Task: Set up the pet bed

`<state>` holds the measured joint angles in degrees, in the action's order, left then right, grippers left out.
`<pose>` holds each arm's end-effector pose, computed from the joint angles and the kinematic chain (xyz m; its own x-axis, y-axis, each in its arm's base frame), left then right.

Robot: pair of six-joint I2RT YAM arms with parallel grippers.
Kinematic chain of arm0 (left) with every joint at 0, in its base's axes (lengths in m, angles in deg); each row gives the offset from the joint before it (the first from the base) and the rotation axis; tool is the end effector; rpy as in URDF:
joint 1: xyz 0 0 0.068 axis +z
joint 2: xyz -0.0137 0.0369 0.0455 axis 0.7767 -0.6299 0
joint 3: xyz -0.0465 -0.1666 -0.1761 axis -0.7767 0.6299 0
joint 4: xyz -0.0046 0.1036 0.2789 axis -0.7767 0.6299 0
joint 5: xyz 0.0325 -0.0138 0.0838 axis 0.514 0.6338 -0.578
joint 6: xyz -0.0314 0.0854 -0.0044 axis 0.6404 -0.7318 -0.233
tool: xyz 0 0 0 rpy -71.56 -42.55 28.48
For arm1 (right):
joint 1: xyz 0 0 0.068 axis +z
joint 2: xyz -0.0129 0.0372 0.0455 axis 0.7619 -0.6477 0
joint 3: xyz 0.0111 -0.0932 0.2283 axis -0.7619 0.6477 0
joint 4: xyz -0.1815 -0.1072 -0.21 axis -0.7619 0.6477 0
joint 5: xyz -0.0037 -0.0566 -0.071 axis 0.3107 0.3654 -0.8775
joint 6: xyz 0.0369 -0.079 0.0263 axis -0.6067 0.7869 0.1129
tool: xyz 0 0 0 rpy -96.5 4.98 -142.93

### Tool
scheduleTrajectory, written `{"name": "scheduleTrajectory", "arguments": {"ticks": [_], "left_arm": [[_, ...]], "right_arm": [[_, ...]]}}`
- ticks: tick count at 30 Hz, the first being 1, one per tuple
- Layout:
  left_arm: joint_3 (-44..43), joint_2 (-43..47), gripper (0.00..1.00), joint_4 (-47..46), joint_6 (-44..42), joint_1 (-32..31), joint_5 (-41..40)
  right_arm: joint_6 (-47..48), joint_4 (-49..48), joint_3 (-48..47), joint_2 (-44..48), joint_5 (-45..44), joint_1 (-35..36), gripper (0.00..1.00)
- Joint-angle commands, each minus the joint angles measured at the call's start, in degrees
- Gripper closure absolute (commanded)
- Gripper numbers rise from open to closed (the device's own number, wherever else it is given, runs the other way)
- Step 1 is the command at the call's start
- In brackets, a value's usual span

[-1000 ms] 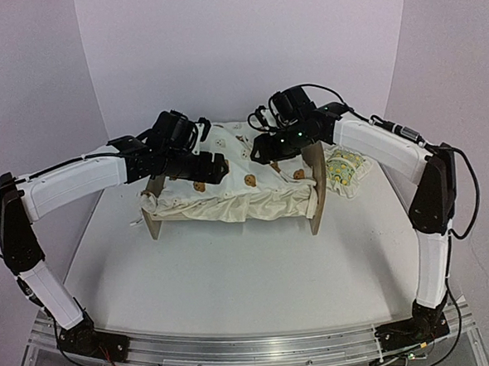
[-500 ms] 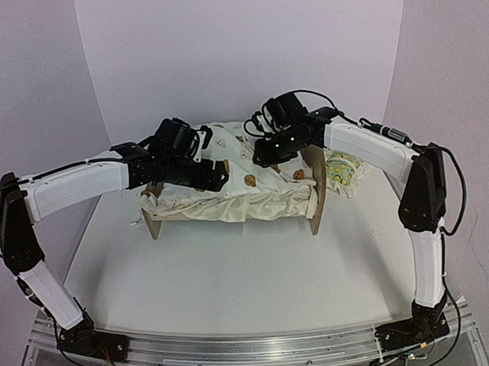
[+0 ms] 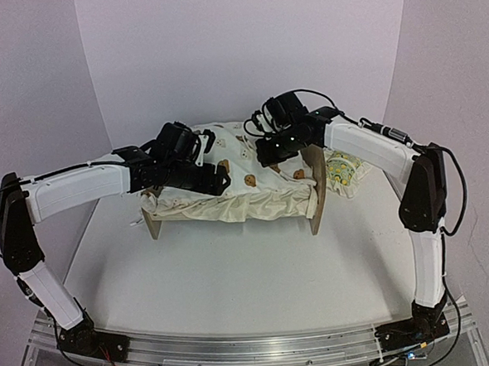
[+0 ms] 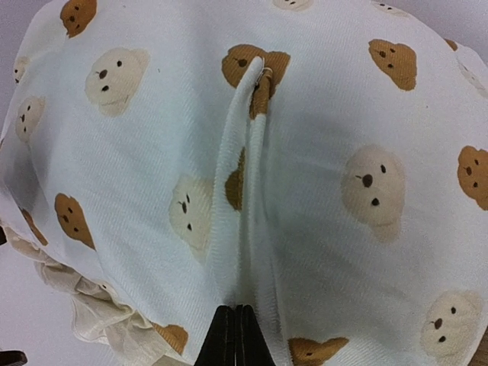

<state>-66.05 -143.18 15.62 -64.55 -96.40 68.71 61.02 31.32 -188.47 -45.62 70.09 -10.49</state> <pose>0.3225 -0.3181 0.2403 -0.5988 0.2172 -0.7708 0.5201 0.8374 -0.1681 0.4269 0.3361 0.2666 -0.5526 -0.3155 -0.7714 -0.5069 0.8619 0.0106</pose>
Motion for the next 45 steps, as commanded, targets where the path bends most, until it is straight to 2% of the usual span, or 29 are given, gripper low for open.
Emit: {"name": "scheduleTrajectory", "arguments": {"ticks": [1,6,15,18,24,29,31,34,38,41,45], "left_arm": [[-4.18,-0.46,0.15,-1.18,-2.09,-1.39,-0.06],[-7.09,-2.90,0.15,-1.00,-3.18,-2.04,0.08],[-11.16,-7.20,0.15,-2.33,-5.10,-2.72,2.56],[-15.36,-10.84,0.14,-0.87,-6.95,-4.13,1.58],[-25.20,-18.72,0.07,1.98,-12.69,-9.20,-5.33],[-34.18,-26.04,0.10,6.34,-12.41,-10.31,-8.67],[-34.61,-26.93,0.11,5.83,-12.04,-10.29,-9.53],[-33.68,-26.49,0.11,4.74,-12.14,-10.26,-10.39],[-32.34,-25.21,0.10,3.77,-13.83,-10.31,-11.83],[-32.22,-24.81,0.10,4.04,-15.11,-10.26,-13.60],[-30.26,-23.38,0.10,3.46,-15.13,-10.29,-14.57]], "right_arm": [[1.82,-0.61,1.99,8.48,-3.62,-0.04,1.00],[1.83,-0.72,8.59,16.77,-6.71,-0.01,1.00],[-1.46,-1.83,28.30,36.16,-12.34,-0.02,1.00],[-1.87,-2.65,32.77,40.65,-15.04,-0.02,1.00],[-3.11,-2.99,37.15,46.24,-20.33,-0.03,1.00],[-6.65,-2.94,44.29,53.08,-20.37,-0.03,0.99],[-7.99,-2.72,48.25,55.57,-15.65,-0.03,0.94],[-9.56,0.06,51.97,59.08,-3.22,-0.03,0.79],[-11.08,2.11,54.77,64.50,6.41,-0.03,0.58],[-11.48,2.22,54.25,67.31,8.37,-0.03,0.53],[-11.51,2.17,53.81,67.41,3.25,-0.03,0.52]]}}
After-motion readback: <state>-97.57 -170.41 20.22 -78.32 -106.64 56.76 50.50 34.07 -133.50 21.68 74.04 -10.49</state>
